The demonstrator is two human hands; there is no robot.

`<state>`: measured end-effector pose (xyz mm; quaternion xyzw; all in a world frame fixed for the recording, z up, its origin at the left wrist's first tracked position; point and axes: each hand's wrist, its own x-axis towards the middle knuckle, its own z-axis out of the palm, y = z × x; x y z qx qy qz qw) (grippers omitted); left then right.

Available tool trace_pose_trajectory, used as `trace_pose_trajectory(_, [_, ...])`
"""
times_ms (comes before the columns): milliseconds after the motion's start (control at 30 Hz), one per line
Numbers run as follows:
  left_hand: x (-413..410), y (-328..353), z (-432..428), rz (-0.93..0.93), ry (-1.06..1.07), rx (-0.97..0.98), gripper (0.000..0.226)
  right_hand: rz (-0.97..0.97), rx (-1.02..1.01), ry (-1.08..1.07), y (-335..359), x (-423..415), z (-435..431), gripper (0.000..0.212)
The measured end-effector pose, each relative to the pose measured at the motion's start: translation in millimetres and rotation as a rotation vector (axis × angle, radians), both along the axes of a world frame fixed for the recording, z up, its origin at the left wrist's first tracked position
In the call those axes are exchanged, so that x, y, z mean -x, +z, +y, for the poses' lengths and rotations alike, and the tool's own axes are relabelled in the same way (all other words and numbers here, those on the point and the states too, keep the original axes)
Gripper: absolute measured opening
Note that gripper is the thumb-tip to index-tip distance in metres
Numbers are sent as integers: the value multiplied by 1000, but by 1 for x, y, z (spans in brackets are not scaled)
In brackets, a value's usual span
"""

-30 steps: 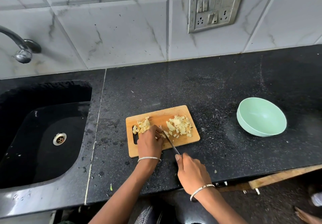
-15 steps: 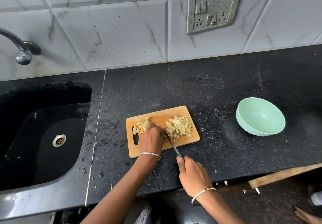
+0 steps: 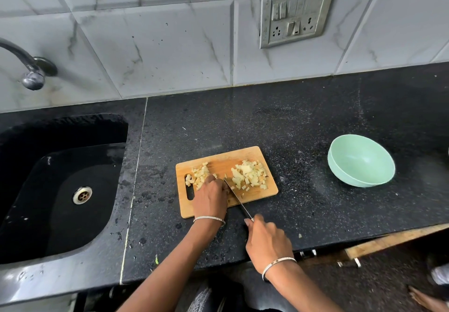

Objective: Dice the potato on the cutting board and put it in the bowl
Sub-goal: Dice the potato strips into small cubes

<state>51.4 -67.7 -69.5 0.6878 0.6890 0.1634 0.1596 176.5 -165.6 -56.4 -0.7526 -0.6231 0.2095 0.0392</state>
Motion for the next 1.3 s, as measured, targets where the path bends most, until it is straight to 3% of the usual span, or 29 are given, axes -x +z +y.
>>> trace_pose_trajectory(100, [-1, 3, -2, -4, 0, -11, 13, -22, -9, -5, 2, -4, 1, 39])
trace_pose_trajectory(400, [9, 8, -7, -135, 64, -75, 14, 205, 6, -42, 4, -16, 6, 37])
trace_pose_trajectory(567, [25, 21, 0, -211, 148, -94, 19, 183, 6, -41, 8, -10, 3, 36])
trace_pose_trajectory(733, [30, 22, -1, -187, 157, -90, 19, 129, -48, -62, 6, -14, 3, 36])
trace_pose_trajectory(1100, [-14, 8, 2, -23, -54, -51, 17, 92, -20, -52, 2, -18, 2, 35])
trace_pose_trajectory(1300, [-23, 10, 10, 29, -26, -6, 13, 59, -6, -52, 1, -20, 4, 38])
